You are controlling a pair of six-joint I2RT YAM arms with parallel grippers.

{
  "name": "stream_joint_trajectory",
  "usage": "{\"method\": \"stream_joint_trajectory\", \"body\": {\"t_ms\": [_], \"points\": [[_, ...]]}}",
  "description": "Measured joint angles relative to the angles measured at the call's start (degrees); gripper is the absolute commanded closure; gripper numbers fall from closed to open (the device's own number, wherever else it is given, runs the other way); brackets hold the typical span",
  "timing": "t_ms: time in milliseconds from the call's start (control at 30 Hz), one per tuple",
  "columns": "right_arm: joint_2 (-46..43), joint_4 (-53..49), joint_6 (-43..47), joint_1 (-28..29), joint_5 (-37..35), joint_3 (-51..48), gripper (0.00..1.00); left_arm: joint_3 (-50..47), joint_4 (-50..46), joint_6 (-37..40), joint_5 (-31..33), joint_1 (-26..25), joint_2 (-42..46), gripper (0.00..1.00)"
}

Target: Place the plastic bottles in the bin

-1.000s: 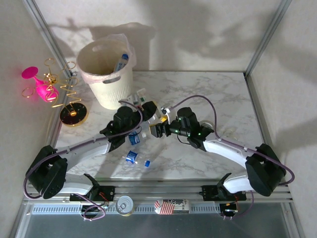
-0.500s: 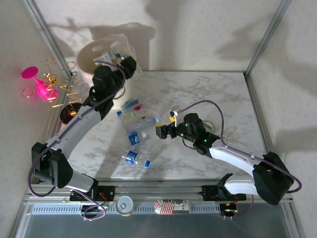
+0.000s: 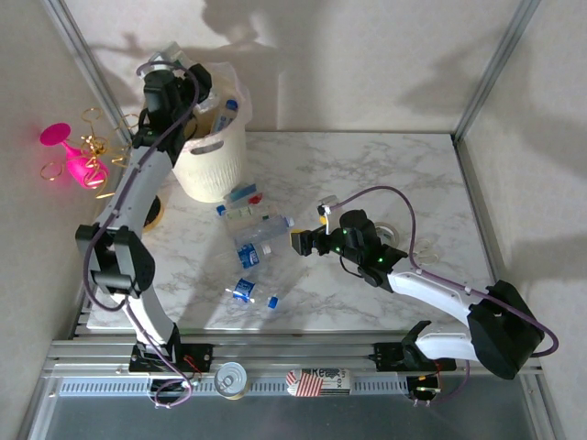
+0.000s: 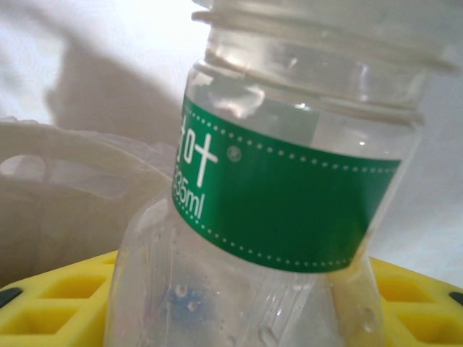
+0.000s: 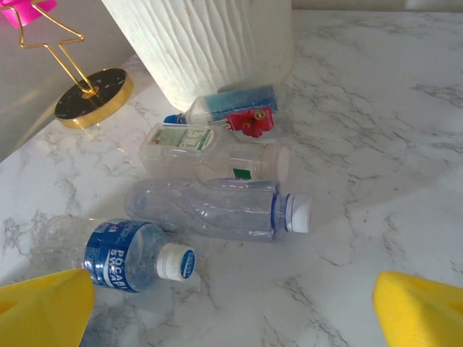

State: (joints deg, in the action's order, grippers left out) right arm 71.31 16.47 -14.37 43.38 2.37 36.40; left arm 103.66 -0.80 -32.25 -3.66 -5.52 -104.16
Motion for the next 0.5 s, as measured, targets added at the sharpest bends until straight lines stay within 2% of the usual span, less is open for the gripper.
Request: {"method": "stream_joint_trajectory", "body": {"t_ms": [133,200,233,367,400,500], "points": [[-0.8,-1.2,0.0,0.0,-1.1,0.0,0.01,1.7,-2.6,0.2,-0.2,0.0,-3.1,0.44],[-1.6,-1.5,0.0,0.0,-1.3,0.0,0.01,1.7,-3.7,0.2,-0.3,0.0,-4.3,0.40],[-2.0,-1.6,0.0,0.0,-1.5,0.0,0.01,1.7,-4.1,0.2,-0.4,0.0,-4.7,0.37],[-3.0,-2.2,0.0,0.0,-2.4,0.0,0.01,1.7,-5.5,-0.2,-0.9,0.0,-5.5,0.06],[-3.2,-2.3,0.0,0.0,-2.7,-0.1,0.01,1.9,-5.7,-0.3,-1.0,0.0,-5.5,0.01],[-3.5,-2.6,-0.3,0.0,-3.3,-0.2,0.01,3.2,-6.0,-0.7,-1.6,0.0,-5.5,0.00]]}}
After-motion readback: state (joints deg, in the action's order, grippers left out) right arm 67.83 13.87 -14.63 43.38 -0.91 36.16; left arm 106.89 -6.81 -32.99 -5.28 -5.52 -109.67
